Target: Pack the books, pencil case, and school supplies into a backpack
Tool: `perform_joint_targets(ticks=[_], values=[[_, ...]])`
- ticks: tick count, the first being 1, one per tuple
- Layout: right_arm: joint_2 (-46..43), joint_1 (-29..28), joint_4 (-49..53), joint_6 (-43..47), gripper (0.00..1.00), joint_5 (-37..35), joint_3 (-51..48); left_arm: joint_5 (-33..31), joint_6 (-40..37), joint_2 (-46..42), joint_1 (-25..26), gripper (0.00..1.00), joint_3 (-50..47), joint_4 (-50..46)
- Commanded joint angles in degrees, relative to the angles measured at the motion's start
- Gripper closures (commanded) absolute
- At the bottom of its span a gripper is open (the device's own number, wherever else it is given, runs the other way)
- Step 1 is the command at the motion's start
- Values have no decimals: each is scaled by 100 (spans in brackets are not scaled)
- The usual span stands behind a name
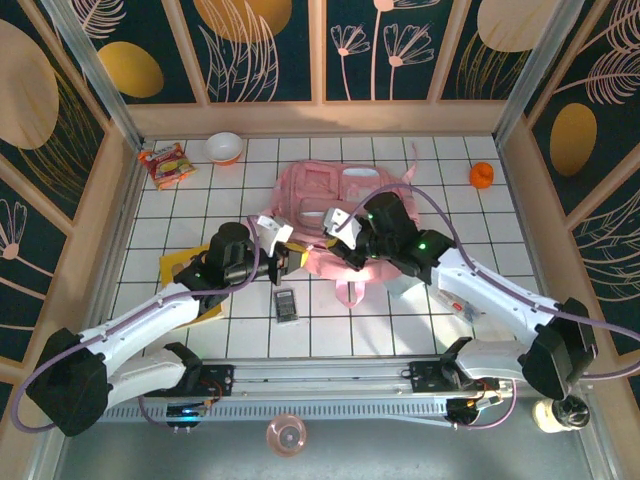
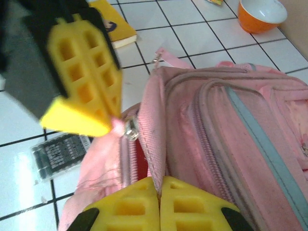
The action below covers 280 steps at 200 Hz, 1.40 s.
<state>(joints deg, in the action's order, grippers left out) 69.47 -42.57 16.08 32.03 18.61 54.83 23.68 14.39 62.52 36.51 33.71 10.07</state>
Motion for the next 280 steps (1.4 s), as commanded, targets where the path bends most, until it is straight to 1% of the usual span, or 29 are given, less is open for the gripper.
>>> perform_joint_targets(ticks=[1, 18, 27, 32, 35, 44, 68, 80, 104, 135, 145, 160, 173, 182, 193, 208, 223, 239, 247, 260, 266, 273, 280], values=[[-777, 387, 393, 626, 100, 665, 152, -917, -61, 36, -385, 100, -117, -18], [-1102, 832, 462, 733, 100, 1326, 231, -1137, -30, 170, -671, 100, -227, 179], [-1199, 1071, 500, 788, 100, 1655, 309, -1155, -18, 280, -844, 100, -248, 273], [-1246, 1089, 530, 825, 100, 1788, 356, -1138, -16, 333, -946, 100, -251, 328], [-1256, 1260, 549, 859, 100, 1855, 384, -1145, -15, 370, -991, 100, -258, 362], [-1286, 1394, 633, 1007, 100, 2030, 487, -1268, -24, 489, -1119, 100, -247, 474], [-1178, 1607, 956, 1352, 100, 2366, 865, -1818, 217, 1035, -1537, 100, -128, 793], [-1100, 1699, 1084, 1472, 100, 2455, 1059, -1831, 308, 1353, -1771, 100, -35, 943], [-1080, 1935, 1187, 1643, 100, 2714, 1272, -1982, 292, 2047, -2046, 100, 196, 1146], [-976, 2143, 1389, 1810, 100, 3037, 1430, -1987, 234, 2615, -2201, 100, 520, 1510], [-899, 2147, 1477, 1875, 100, 3095, 1465, -1774, 78, 2698, -2205, 98, 656, 1568], [-749, 2139, 1643, 2003, 100, 3232, 1530, -1147, -167, 2649, -2207, 95, 733, 1806], [-611, 2136, 1818, 2114, 100, 3351, 1595, -632, -407, 2537, -2206, 93, 774, 1993], [-519, 2123, 1926, 2171, 100, 3386, 1648, -450, -544, 2478, -2209, 94, 825, 1998], [-432, 2109, 1978, 2172, 100, 3377, 1664, -226, -771, 2439, -2207, 97, 926, 1904], [-405, 2091, 1807, 2044, 100, 3298, 1606, 138, -1078, 2405, -2205, 100, 1026, 1742], [-386, 2089, 1646, 1963, 100, 3217, 1531, 474, -1294, 2363, -2202, 100, 1054, 1613], [-302, 2057, 1738, 2048, 100, 3356, 1585, 1180, -1676, 2279, -2197, 100, 1031, 1449], [-233, 2013, 1880, 2131, 100, 3393, 1660, 1424, -1790, 2229, -2199, 100, 1009, 1407], [-126, 1895, 2054, 2211, 100, 3305, 1757, 1622, -1809, 2194, -2201, 100, 1042, 1317], [-94, 1857, 2054, 2206, 100, 3205, 1768, 1684, -1828, 2194, -2201, 93, 1094, 1188], [-68, 1827, 2042, 2185, 100, 3102, 1763, 1709, -1883, 2174, -2196, 82, 1143, 996], [-50, 1819, 2014, 2168, 100, 3026, 1746, 1661, -1972, 2124, -2200, 73, 1167, 834]])
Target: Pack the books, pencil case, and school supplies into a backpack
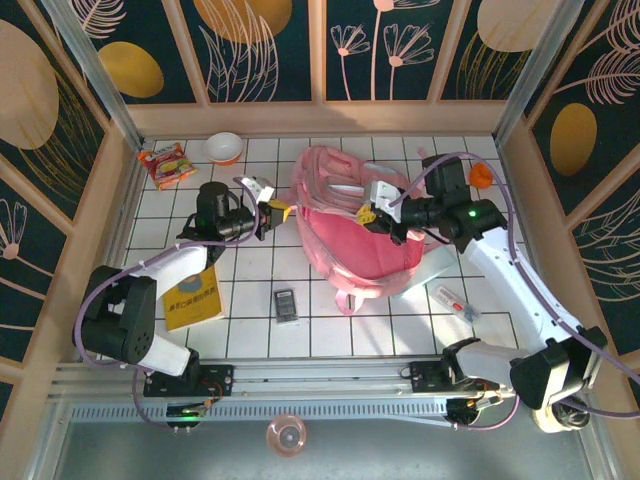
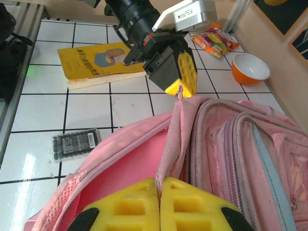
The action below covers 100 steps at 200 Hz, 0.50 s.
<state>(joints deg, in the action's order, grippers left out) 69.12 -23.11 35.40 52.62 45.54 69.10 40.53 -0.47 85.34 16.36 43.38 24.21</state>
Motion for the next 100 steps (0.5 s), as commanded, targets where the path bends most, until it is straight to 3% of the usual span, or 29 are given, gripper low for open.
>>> perform_joint_targets(ticks=[1, 25, 44, 80, 100], values=[[-14, -129, 73, 109, 100, 329, 317, -48, -505, -171, -185, 72, 199, -613], [69, -135, 29, 89, 100, 171, 331, -563, -1095, -525, -186, 50, 171, -1241], [140, -155, 123, 158, 100, 182, 422, -488, -2009, -889, -186, 42, 94, -1882], [172, -210, 185, 194, 100, 352, 510, 306, -3103, -1511, -44, 40, -469, -2224], [146, -276, 65, 122, 100, 412, 490, -82, -3099, -1621, 431, 38, -830, -2076]])
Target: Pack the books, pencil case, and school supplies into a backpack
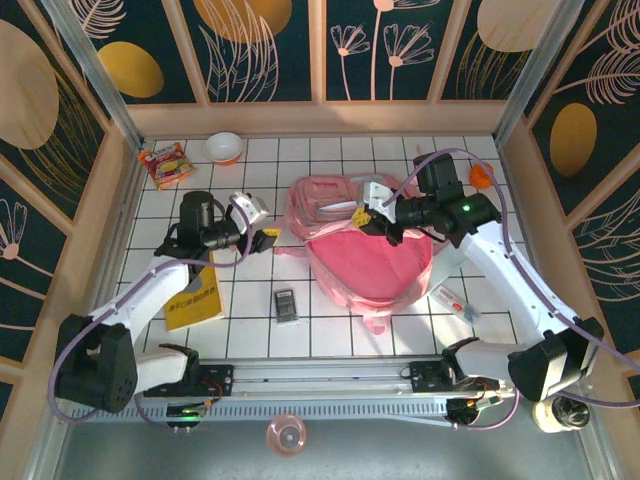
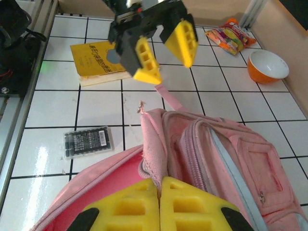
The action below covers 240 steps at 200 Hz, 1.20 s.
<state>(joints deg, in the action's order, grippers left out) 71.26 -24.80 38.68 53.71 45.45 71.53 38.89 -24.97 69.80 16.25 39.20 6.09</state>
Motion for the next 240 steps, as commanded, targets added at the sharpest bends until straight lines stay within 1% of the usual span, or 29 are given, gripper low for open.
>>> perform_joint_targets(ticks=[1, 12, 27, 50, 66, 80, 94, 123, 142, 156, 168, 204, 226, 240], values=[[-69, -106, -268, 15, 100, 421, 243, 61, -653, -65, 463, 38, -435, -256], [-76, -118, -301, 3, 100, 425, 261, -105, -539, 8, 615, 37, -613, -84], [-67, -131, -317, -10, 100, 468, 304, -325, -271, 182, 688, 36, -770, 292], [-50, -152, -312, 3, 100, 595, 376, -414, -329, 414, 727, 36, -654, 510], [-46, -162, -313, 26, 100, 661, 409, -360, -358, 630, 730, 36, -490, 571], [-50, -169, -317, 25, 100, 701, 427, -290, -283, 793, 733, 36, -431, 816], [-60, -183, -342, 16, 100, 752, 434, -185, -212, 919, 765, 40, -355, 1026], [-77, -197, -313, 25, 100, 779, 485, 23, -138, 1082, 843, 45, -230, 1305], [-78, -197, -317, 10, 100, 781, 496, 352, -114, 1175, 895, 48, -152, 1323], [-74, -201, -330, 3, 100, 772, 520, 362, -130, 1228, 961, 49, -141, 1325], [-73, -197, -348, 1, 100, 772, 521, 319, -144, 1261, 985, 54, -149, 1331], [-86, -188, -373, -6, 100, 781, 548, -34, 87, 1274, 1003, 75, -192, 1562], [-82, -186, -353, 7, 100, 755, 589, -242, 113, 1267, 1009, 90, -176, 1530], [-95, -184, -328, 25, 100, 746, 624, -492, 124, 1298, 1006, 97, -143, 1437]])
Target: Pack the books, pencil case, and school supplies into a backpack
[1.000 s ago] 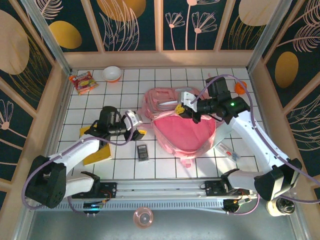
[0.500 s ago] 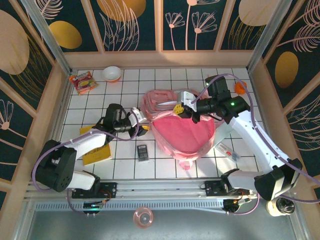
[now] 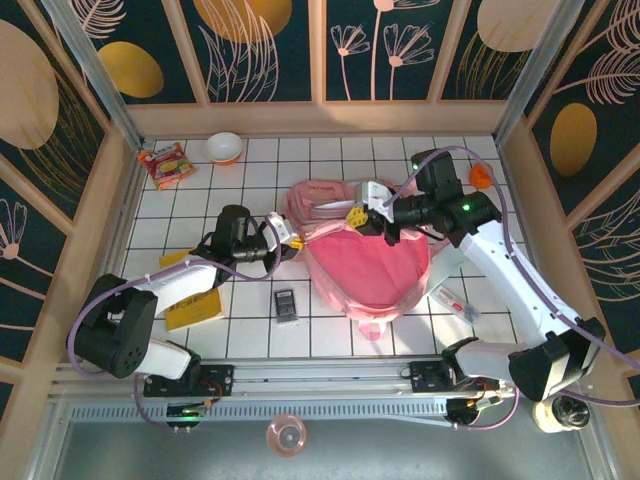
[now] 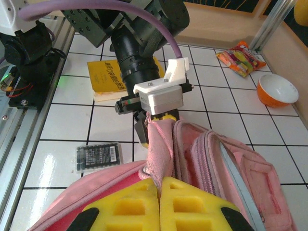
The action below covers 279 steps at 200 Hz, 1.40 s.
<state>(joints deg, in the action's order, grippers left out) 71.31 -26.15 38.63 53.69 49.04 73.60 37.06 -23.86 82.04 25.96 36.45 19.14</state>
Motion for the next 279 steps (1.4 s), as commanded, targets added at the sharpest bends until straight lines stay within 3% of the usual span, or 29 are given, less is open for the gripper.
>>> perform_joint_targets(ticks=[1, 61, 123, 158, 199, 249, 279], values=[[-100, -53, -323, 27, 100, 387, 422, -324, 17, 79, 34, 97, 138, 116], [-206, -50, -52, 150, 100, 580, 792, -2016, 466, 541, 36, 100, 680, -411], [-201, 3, -58, 115, 100, 179, 871, -2194, 816, 541, 10, 100, 935, -360], [-39, 33, -385, -157, 100, -10, 756, -1338, 1084, -211, 14, 52, 734, -472], [50, 53, -566, -205, 100, 219, 702, -583, 1496, -973, 45, 21, 212, -342], [100, 58, -700, -340, 100, 264, 758, -856, 1634, -830, 133, 11, 91, -402], [103, 92, -715, -350, 100, 458, 915, -1874, 1770, -541, 151, 11, 130, -335]])
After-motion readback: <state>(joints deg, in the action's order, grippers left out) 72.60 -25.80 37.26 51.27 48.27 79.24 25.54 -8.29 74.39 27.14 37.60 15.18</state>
